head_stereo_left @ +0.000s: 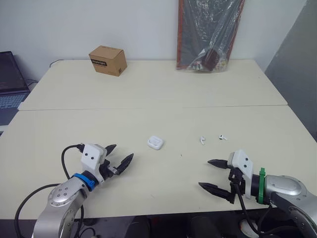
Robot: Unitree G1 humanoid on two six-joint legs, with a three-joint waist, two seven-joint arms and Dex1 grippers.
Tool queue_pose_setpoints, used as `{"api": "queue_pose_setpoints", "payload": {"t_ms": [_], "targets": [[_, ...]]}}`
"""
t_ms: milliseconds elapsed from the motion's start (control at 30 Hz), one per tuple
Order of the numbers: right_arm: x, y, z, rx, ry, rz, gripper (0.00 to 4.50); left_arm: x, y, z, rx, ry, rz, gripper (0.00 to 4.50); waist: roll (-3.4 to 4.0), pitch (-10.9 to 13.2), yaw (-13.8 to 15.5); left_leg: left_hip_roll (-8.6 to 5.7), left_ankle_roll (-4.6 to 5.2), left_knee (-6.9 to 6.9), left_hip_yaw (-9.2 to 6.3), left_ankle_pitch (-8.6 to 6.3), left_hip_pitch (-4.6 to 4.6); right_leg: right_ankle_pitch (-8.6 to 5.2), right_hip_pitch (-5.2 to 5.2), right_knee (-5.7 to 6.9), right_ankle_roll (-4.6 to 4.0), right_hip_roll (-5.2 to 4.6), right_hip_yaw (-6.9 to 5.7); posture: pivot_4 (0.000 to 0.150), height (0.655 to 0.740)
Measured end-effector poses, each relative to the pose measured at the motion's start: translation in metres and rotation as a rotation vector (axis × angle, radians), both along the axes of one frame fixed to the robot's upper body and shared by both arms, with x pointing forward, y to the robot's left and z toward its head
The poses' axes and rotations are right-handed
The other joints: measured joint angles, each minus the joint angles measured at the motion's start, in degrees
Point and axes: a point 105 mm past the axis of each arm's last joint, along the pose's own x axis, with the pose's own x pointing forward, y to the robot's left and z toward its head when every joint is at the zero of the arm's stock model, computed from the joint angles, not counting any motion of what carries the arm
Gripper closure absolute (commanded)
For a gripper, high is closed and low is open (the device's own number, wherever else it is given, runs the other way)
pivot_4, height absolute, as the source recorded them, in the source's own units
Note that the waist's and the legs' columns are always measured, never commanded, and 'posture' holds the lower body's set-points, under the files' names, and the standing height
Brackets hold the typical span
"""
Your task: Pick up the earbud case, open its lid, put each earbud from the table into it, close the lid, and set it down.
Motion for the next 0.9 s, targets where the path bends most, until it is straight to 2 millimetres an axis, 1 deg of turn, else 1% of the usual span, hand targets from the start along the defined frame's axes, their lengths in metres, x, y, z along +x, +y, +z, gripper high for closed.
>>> {"api": "queue_pose_setpoints", "payload": {"t_ms": [333, 533, 600, 700, 733, 833, 900], "targets": [[0.003, 0.001, 0.003, -0.006, -0.001, 0.006, 0.0, -0.001, 0.004, -0.002, -0.008, 0.021, 0.016, 0.35, 0.0, 0.0, 0.0, 0.0, 0.0, 0.0, 0.0, 0.0, 0.0, 0.0, 0.0, -0.01, 0.0, 0.0, 0.0, 0.15, 0.74], [0.003, 0.001, 0.003, -0.009, 0.006, 0.011, 0.0, 0.0, 0.002, -0.005, -0.004, 0.047, 0.015, 0.35, 0.0, 0.0, 0.0, 0.0, 0.0, 0.01, -0.01, 0.0, 0.01, 0.0, 0.0, 0.02, 0.0, 0.0, -0.01, 0.15, 0.74], [0.005, -0.001, 0.01, -0.038, -0.017, 0.035, 0.0, 0.005, -0.005, -0.007, 0.004, 0.096, -0.006, 0.35, 0.01, 0.0, 0.0, -0.01, 0.0, 0.08, 0.0, 0.0, 0.01, 0.02, 0.01, 0.05, 0.0, 0.0, 0.01, 0.15, 0.74], [0.013, -0.004, 0.034, -0.076, -0.105, 0.069, 0.0, 0.022, -0.019, 0.005, 0.018, 0.123, -0.038, 0.35, 0.0, 0.0, 0.0, -0.01, 0.01, 0.16, -0.02, 0.01, 0.0, 0.11, 0.04, 0.04, 0.08, 0.03, -0.01, 0.15, 0.74], [0.012, -0.004, 0.039, -0.086, -0.119, 0.083, 0.0, 0.026, -0.024, 0.01, 0.015, 0.12, -0.05, 0.35, 0.0, 0.0, 0.0, -0.01, 0.01, 0.15, -0.02, 0.01, 0.0, 0.11, 0.05, 0.03, 0.08, 0.03, -0.01, 0.15, 0.74], [0.012, -0.008, 0.047, -0.129, -0.137, 0.115, 0.0, 0.037, -0.046, 0.024, -0.001, 0.106, -0.092, 0.35, -0.01, 0.0, 0.1, -0.02, 0.01, 0.13, -0.01, 0.0, -0.06, 0.11, 0.04, -0.04, 0.09, 0.02, 0.01, 0.15, 0.74], [0.013, -0.009, 0.051, -0.144, -0.151, 0.126, 0.0, 0.041, -0.057, 0.026, 0.0, 0.117, -0.109, 0.35, -0.01, 0.0, 0.1, -0.02, 0.01, 0.11, -0.01, 0.0, -0.07, 0.11, 0.04, -0.06, 0.09, 0.02, 0.01, 0.15, 0.74]]}}
